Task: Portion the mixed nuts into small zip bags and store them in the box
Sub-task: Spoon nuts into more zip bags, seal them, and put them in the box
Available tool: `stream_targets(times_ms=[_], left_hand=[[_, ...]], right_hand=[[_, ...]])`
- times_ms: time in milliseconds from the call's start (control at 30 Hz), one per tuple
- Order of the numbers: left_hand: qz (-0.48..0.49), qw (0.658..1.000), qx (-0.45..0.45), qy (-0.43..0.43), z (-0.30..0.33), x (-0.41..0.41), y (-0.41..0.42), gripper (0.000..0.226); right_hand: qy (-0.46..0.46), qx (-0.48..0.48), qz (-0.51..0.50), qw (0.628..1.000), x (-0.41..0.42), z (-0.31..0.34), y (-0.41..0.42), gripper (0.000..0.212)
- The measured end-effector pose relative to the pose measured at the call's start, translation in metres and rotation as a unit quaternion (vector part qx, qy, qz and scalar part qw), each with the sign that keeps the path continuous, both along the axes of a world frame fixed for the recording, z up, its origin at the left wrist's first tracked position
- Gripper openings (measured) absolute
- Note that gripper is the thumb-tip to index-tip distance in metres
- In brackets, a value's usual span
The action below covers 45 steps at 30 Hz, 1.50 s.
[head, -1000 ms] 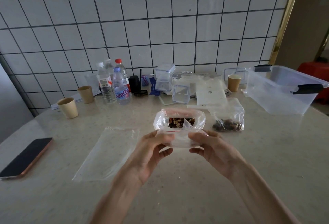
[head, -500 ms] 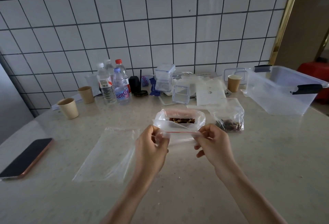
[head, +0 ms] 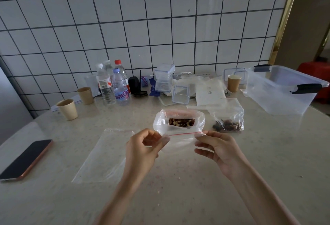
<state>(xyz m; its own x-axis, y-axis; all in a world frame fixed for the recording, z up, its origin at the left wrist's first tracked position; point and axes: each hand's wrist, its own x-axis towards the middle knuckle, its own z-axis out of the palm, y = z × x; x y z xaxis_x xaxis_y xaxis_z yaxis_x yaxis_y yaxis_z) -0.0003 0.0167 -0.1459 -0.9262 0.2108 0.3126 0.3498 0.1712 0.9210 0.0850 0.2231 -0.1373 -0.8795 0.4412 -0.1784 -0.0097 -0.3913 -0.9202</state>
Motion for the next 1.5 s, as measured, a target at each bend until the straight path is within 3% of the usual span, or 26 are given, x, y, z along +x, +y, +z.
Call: stream_targets(times_ms=[100,167,267,367,467,600,767,900,1000,1100,1167,1233,1367,1500], left_hand=[[-0.037,0.991,0.059,-0.111,0.002,-0.001,-0.002,0.024],[-0.067,0.968,0.128,-0.207,0.006,-0.001,-0.002,0.016],[-0.139,0.899,0.229,-0.345,0.012,-0.002,-0.003,0.027],[-0.18,0.824,0.318,-0.433,0.014,-0.002,-0.002,0.021],[-0.21,0.792,0.333,-0.467,0.012,-0.002,-0.001,0.022],[-0.203,0.82,0.287,-0.452,0.009,-0.003,0.0,0.018],[-0.169,0.858,0.251,-0.415,0.008,-0.007,0.005,0.013],[-0.174,0.85,0.218,-0.446,0.01,-0.009,-0.001,0.011],[-0.189,0.821,0.242,-0.481,0.008,-0.01,-0.004,0.007],[-0.201,0.791,0.298,-0.496,0.008,-0.009,-0.006,0.005],[-0.196,0.783,0.325,-0.493,0.008,-0.01,-0.007,0.009],[-0.198,0.78,0.338,-0.487,0.006,-0.01,-0.007,0.02],[-0.191,0.818,0.328,-0.433,-0.003,-0.006,-0.002,0.012],[-0.177,0.878,0.272,-0.351,-0.009,0.0,0.004,0.028]], right_hand=[[-0.004,0.007,-0.013,1.0,0.0,-0.003,0.0,0.014],[-0.005,0.009,-0.024,1.0,-0.001,-0.005,0.001,0.013],[-0.004,-0.004,-0.02,1.0,-0.001,-0.009,0.0,0.015],[0.01,-0.047,-0.006,0.999,-0.003,-0.011,-0.001,0.015],[0.03,-0.115,0.016,0.993,-0.006,-0.01,-0.002,0.009],[0.04,-0.151,0.078,0.985,-0.005,-0.007,-0.003,0.015],[0.019,-0.109,0.107,0.988,-0.005,-0.001,-0.009,0.037],[0.017,-0.134,0.105,0.985,-0.005,0.0,-0.009,0.016],[0.01,-0.121,0.113,0.986,-0.006,-0.005,-0.006,0.001],[-0.011,-0.051,0.105,0.993,-0.007,-0.013,-0.002,0.013],[-0.03,0.033,0.084,0.995,-0.006,-0.017,0.001,0.024],[-0.03,0.052,0.08,0.995,-0.004,-0.017,0.002,0.022],[0.002,-0.002,0.08,0.997,-0.005,-0.014,-0.003,0.022],[0.047,-0.035,0.069,0.996,-0.007,-0.015,-0.007,0.024]])
